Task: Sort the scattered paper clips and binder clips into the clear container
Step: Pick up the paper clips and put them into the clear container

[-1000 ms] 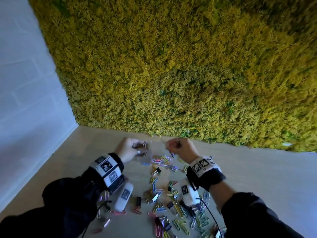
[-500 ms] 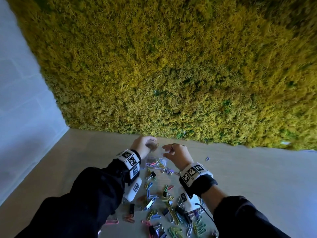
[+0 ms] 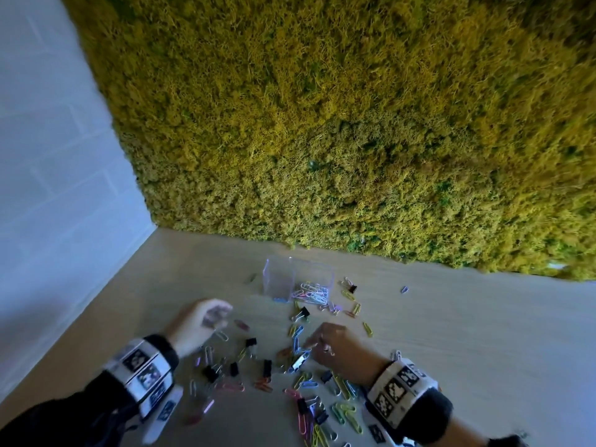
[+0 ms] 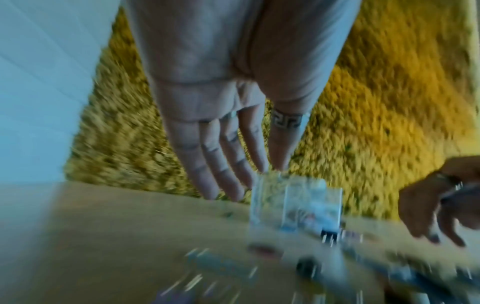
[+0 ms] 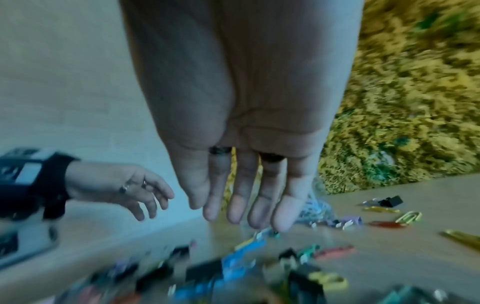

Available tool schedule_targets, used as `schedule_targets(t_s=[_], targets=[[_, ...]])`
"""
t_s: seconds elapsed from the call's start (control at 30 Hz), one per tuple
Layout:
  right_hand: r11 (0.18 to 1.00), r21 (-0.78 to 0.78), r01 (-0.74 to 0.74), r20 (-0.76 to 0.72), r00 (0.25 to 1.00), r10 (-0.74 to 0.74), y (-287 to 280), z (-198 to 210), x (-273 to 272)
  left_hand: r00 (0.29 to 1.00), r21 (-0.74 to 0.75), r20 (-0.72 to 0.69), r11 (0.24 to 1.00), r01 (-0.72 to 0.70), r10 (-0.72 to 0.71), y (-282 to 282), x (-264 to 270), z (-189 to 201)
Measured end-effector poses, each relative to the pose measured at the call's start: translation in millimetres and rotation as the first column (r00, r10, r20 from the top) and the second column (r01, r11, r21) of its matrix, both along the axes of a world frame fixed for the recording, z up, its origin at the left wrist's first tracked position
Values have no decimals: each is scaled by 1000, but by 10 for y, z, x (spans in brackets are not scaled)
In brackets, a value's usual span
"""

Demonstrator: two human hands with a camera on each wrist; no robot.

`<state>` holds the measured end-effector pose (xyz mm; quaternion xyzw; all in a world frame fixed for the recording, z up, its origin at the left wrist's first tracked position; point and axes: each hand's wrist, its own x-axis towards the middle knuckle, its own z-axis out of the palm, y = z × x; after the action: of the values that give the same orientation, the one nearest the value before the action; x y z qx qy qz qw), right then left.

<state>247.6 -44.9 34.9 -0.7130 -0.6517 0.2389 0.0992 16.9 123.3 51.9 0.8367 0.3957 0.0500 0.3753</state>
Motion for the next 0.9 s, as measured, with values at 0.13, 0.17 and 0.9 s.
schedule_targets(t_s=[0.13,0.17,0.9], targets=[[991,8,-136,37,990,136,43,-216,-348,950,-6,-306,998,63,-62,-183,-369,-216],[983,14,-181,91,980,179,78,-265,-447,934,-15,-346,996,85,-85,-219,-409,-274],[979,-123,-165,218,958,189,998,-430,-1047,930,66,-303,969,239,-209,17,-363,-421]])
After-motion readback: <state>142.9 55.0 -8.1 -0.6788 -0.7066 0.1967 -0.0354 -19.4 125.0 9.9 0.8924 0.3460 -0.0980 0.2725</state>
